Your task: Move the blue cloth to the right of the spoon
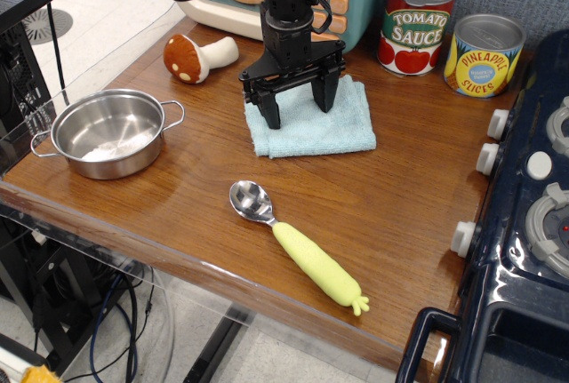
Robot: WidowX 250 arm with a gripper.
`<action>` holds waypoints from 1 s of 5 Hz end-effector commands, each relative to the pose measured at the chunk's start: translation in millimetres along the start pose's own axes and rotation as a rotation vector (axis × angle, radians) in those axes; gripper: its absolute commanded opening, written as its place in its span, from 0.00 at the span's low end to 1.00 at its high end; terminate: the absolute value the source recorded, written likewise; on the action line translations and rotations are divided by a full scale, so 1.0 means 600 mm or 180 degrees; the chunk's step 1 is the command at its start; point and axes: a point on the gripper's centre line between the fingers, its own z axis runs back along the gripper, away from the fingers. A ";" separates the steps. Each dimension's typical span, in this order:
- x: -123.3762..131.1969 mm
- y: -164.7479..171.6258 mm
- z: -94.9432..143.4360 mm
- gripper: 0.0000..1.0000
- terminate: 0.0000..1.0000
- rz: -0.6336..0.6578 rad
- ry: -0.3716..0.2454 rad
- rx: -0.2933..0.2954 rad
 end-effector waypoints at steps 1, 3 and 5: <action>-0.080 -0.002 0.009 1.00 0.00 -0.0285 -0.0028 -0.0037; -0.160 0.011 0.014 1.00 0.00 -0.0627 -0.0001 -0.0054; -0.219 0.028 0.018 1.00 0.00 -0.0936 0.0132 -0.0044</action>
